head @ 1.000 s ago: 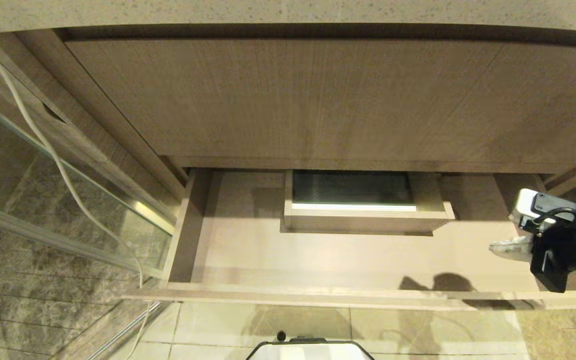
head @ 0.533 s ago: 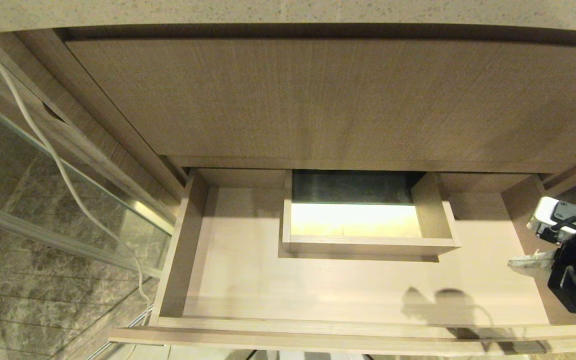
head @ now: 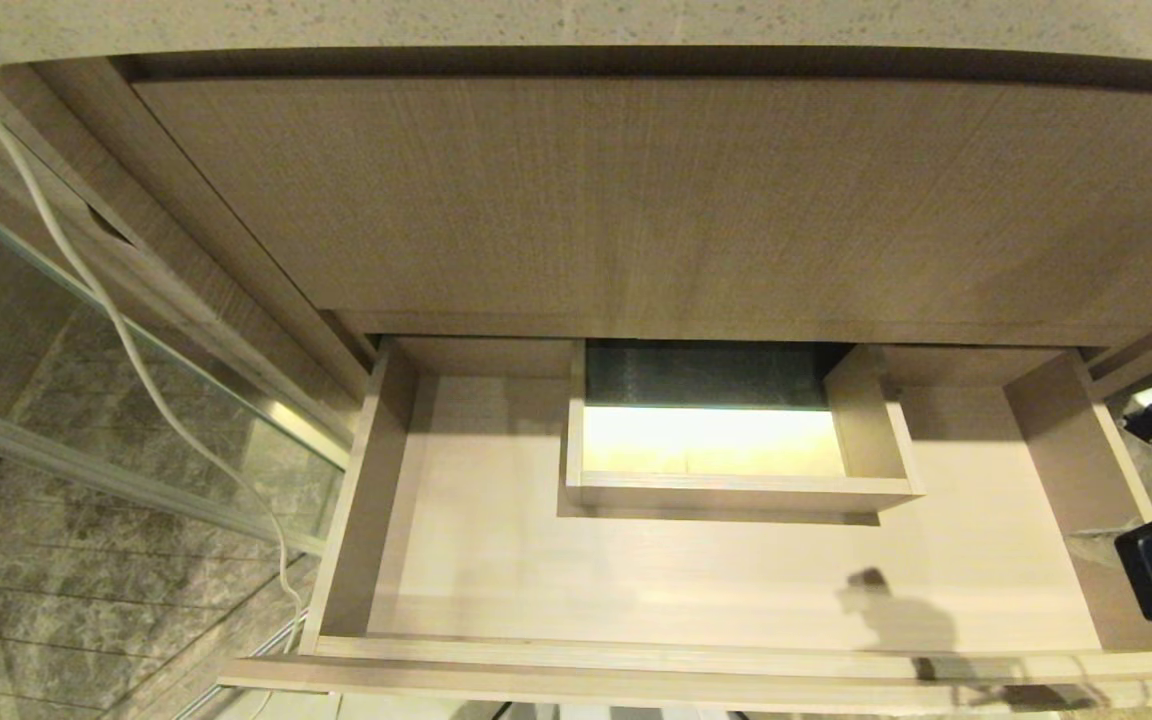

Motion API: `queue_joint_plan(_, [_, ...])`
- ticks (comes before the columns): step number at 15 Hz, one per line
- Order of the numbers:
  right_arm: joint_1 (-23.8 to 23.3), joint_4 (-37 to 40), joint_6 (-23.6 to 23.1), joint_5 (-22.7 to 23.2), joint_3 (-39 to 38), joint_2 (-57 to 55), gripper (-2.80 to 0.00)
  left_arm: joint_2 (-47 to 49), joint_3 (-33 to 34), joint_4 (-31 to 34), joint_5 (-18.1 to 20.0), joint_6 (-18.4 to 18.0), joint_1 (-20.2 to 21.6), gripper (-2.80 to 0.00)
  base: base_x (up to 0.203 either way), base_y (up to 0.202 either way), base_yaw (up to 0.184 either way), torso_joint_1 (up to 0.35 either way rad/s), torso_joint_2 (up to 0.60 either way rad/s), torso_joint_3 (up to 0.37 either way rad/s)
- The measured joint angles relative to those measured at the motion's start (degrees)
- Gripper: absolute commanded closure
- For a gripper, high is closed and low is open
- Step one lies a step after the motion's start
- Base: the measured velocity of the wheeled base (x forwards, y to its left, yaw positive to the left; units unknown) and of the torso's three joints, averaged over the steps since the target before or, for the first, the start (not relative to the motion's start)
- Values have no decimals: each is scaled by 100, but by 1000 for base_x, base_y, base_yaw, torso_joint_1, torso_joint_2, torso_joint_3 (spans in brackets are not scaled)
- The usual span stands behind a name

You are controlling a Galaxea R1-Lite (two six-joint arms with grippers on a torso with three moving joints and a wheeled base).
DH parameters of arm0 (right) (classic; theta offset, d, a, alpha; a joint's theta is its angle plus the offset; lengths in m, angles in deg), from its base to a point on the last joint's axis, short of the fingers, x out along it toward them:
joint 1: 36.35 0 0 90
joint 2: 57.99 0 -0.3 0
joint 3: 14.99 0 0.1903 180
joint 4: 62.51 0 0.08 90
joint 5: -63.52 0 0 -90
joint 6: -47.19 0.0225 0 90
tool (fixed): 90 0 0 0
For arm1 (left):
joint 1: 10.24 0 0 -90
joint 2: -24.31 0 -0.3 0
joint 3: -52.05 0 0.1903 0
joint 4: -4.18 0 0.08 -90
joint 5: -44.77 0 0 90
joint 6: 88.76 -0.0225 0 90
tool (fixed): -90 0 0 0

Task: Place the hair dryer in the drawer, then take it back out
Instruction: Pull open the drawer, then pick up the hairdryer

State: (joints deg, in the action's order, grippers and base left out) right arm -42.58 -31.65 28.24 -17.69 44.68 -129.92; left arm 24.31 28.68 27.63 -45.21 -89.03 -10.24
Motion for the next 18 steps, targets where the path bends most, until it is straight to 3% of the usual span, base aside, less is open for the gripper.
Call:
queue_joint_plan(3, [-16,-36,745,-245,-69,500,0,0,0,2,-2,0,0,0,0,0,0,0,0,0])
queue_joint_plan(6, [20,-36,1051,-506,-361,961,0,0,0,2,-2,0,0,0,0,0,0,0,0,0])
queue_joint_plan(13, [724,-50,2065,-1821,-2060,3994,0,0,0,0,0,0,0,0,0,0,0,0,0,0])
queue_joint_plan(18, [762,-41,2061,-1645,-2349,4612,0,0,0,-1,-2,0,0,0,0,0,0,0,0,0])
